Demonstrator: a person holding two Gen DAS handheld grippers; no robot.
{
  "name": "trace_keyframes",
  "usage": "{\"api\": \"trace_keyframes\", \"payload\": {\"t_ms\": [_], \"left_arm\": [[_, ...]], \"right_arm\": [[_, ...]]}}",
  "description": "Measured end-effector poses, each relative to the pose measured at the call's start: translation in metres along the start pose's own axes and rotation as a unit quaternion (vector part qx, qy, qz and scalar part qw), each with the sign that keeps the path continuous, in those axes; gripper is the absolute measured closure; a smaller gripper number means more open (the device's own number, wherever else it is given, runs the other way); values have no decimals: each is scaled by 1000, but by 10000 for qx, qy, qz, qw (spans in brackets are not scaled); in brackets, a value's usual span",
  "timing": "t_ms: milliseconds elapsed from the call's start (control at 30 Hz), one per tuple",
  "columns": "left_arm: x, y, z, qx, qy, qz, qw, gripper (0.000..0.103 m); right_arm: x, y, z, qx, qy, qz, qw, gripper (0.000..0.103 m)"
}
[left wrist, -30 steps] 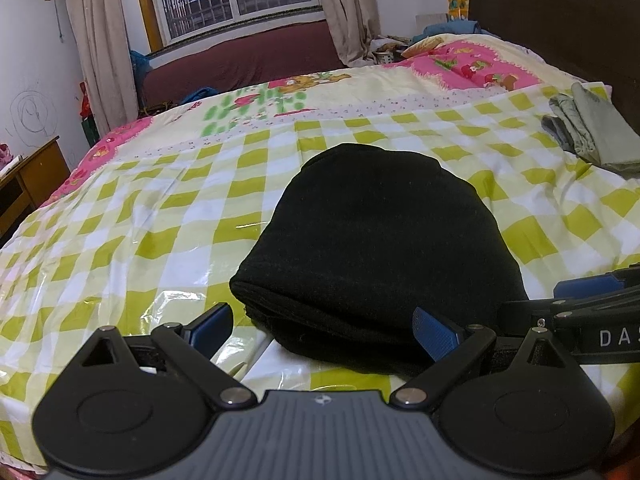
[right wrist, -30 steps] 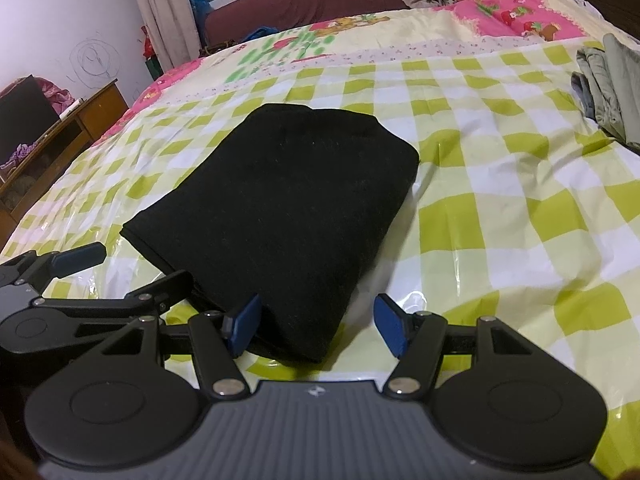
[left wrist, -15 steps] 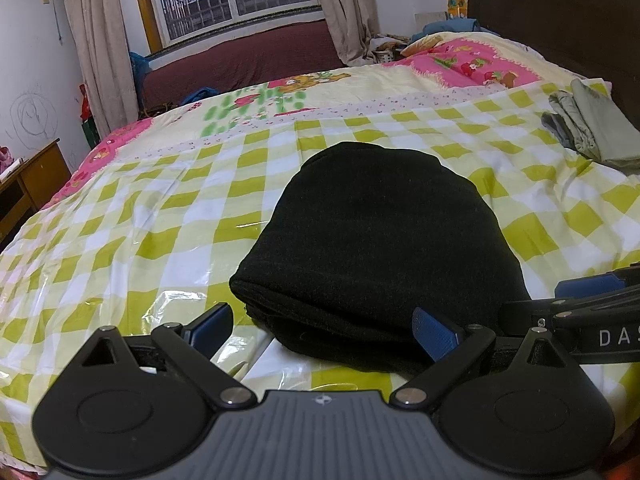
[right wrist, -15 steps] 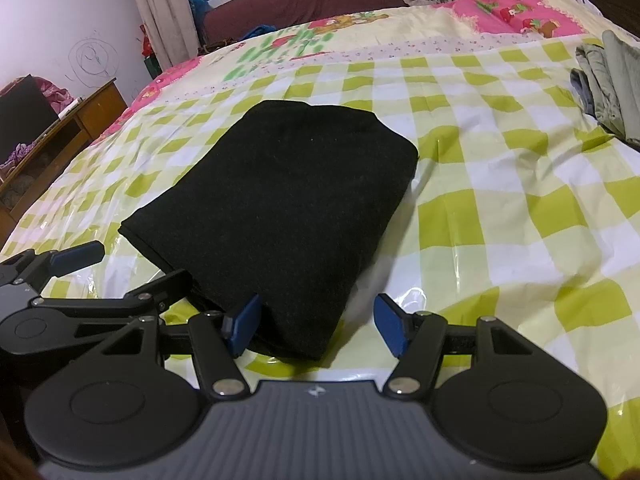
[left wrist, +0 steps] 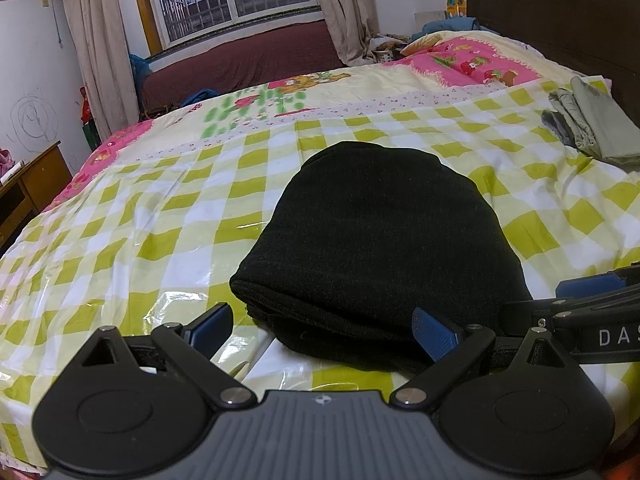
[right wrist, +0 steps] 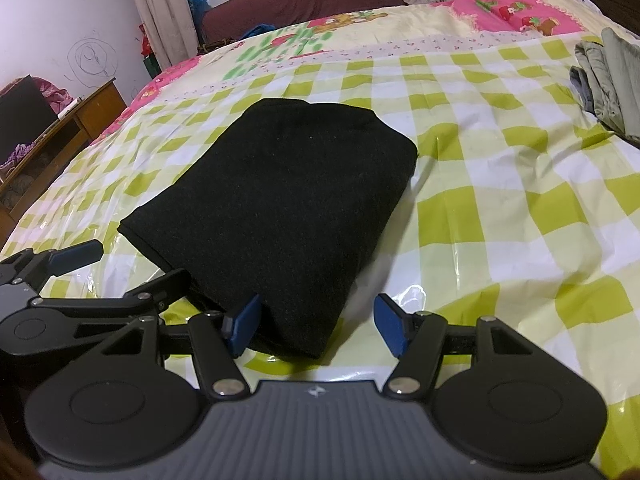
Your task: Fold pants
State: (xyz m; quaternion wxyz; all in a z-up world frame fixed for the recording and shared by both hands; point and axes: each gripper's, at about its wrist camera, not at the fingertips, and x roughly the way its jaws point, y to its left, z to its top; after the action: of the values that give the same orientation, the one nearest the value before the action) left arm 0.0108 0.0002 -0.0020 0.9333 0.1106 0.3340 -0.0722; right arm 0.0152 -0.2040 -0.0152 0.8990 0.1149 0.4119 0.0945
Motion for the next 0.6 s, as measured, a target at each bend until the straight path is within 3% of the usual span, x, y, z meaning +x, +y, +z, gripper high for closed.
{"api": "trace_keyframes", "payload": {"t_ms": [600], "left_arm": [[0, 2, -1, 16, -9, 9, 10000, 0]], "right_arm": [[0, -1, 0, 0, 3, 1, 10000, 39]]}}
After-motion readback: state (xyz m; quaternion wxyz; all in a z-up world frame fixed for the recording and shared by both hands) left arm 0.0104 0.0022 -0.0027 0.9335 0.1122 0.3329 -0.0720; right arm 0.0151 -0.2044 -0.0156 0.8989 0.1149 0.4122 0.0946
